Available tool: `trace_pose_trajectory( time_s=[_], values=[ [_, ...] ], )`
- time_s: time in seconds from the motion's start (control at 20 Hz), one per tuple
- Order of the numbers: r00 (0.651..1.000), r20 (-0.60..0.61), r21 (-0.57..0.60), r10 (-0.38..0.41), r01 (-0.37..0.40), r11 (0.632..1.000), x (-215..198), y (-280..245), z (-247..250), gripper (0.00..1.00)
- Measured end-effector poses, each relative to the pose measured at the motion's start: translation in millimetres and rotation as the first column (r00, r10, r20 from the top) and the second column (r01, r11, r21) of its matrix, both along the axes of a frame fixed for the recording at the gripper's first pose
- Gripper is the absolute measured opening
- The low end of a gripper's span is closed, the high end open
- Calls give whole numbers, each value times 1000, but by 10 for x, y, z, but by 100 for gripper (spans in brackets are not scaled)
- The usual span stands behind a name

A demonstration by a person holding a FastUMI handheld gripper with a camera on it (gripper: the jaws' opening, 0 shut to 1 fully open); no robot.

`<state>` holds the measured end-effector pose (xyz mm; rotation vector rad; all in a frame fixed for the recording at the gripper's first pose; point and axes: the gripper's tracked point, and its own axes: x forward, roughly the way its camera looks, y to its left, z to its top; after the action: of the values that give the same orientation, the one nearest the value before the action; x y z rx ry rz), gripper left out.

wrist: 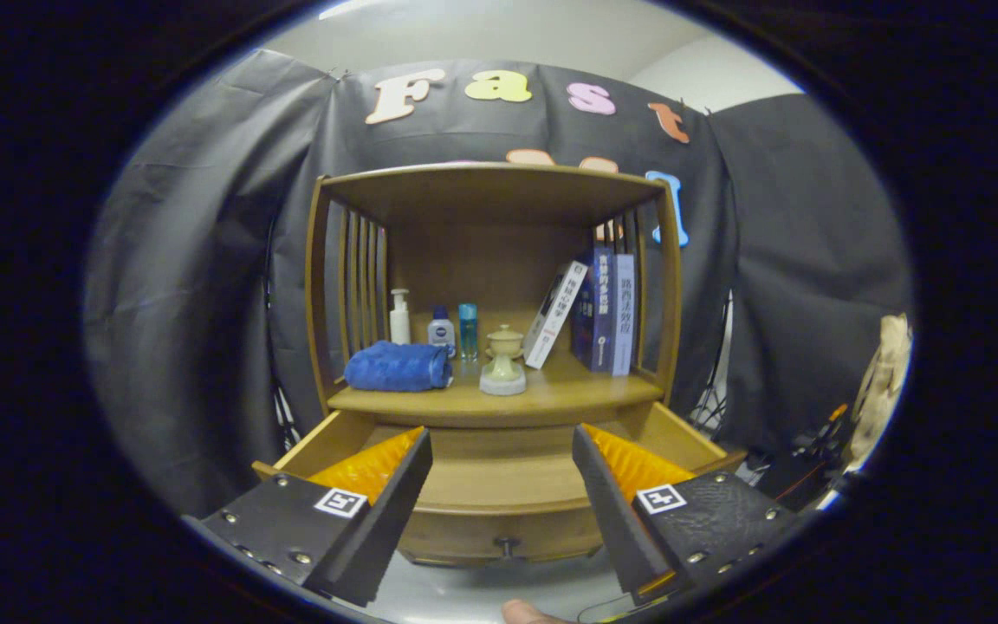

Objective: Pull open the drawer, take out the items inside it, and place them on the countertop above the cabinet.

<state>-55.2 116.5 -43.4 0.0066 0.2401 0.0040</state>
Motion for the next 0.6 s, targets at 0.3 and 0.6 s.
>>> trace_pose_trajectory(
  time_s=[0.3,0.6],
  values=[
    [1000,-10,35,-16,16,999,-134,-72,-595,97],
    [997,-73,-13,-17,16,1000,-154,-123,-1192,98]
  ],
)
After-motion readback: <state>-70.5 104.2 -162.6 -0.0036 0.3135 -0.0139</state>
